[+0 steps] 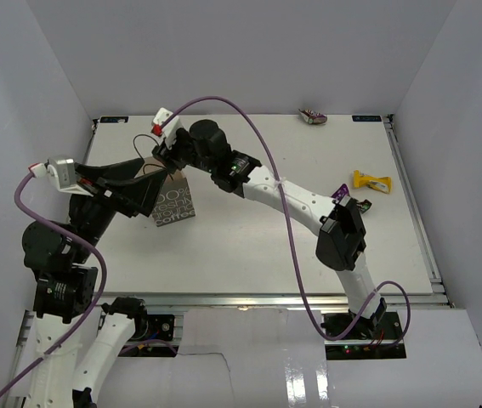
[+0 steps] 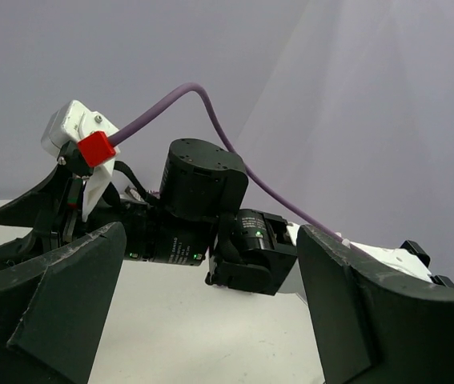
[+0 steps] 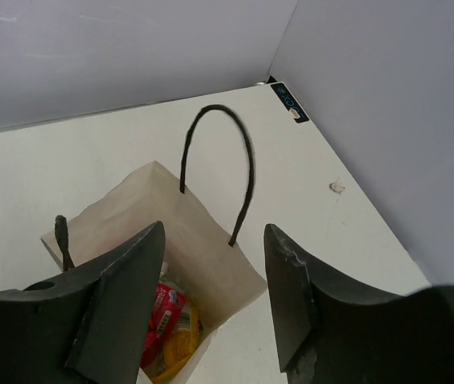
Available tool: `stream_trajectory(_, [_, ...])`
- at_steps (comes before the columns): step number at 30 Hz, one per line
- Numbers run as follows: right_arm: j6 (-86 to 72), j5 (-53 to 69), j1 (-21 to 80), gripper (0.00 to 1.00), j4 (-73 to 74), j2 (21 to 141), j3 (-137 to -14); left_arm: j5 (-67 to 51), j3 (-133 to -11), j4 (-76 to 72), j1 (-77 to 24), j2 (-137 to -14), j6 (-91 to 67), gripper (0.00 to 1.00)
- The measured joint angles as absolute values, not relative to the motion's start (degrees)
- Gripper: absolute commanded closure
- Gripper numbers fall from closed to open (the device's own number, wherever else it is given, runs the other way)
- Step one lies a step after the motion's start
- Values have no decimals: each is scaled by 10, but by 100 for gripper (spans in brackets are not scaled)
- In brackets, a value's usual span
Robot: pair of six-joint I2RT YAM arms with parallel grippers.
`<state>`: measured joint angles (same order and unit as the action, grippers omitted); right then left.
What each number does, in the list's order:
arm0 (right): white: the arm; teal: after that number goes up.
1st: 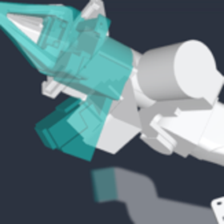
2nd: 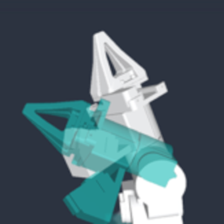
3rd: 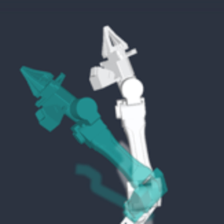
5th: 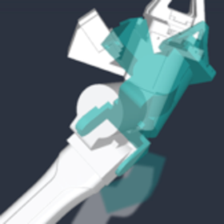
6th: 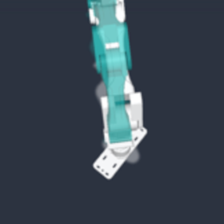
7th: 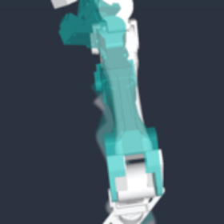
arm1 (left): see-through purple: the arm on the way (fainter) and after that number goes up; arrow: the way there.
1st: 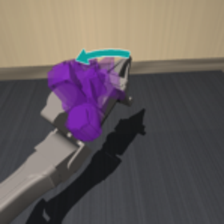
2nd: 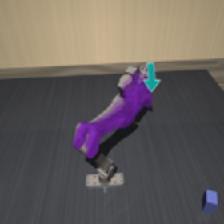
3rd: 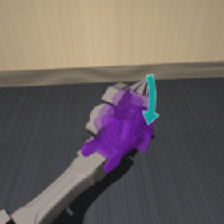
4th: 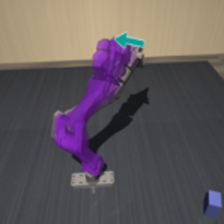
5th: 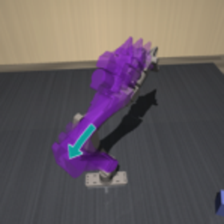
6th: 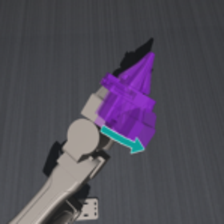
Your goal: Place the snacks into the paper bag
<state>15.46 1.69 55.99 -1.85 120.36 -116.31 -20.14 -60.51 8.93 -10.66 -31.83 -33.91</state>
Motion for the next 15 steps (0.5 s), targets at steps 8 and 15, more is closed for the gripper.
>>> stream_trajectory(8, [220,133,469,4,84,1102,-1064,-226,-585,82,-107,-321,-346,2])
stream_trajectory(15, [363,215,251,10,297,929,-844,-284,-535,44,-107,-368,-380,2])
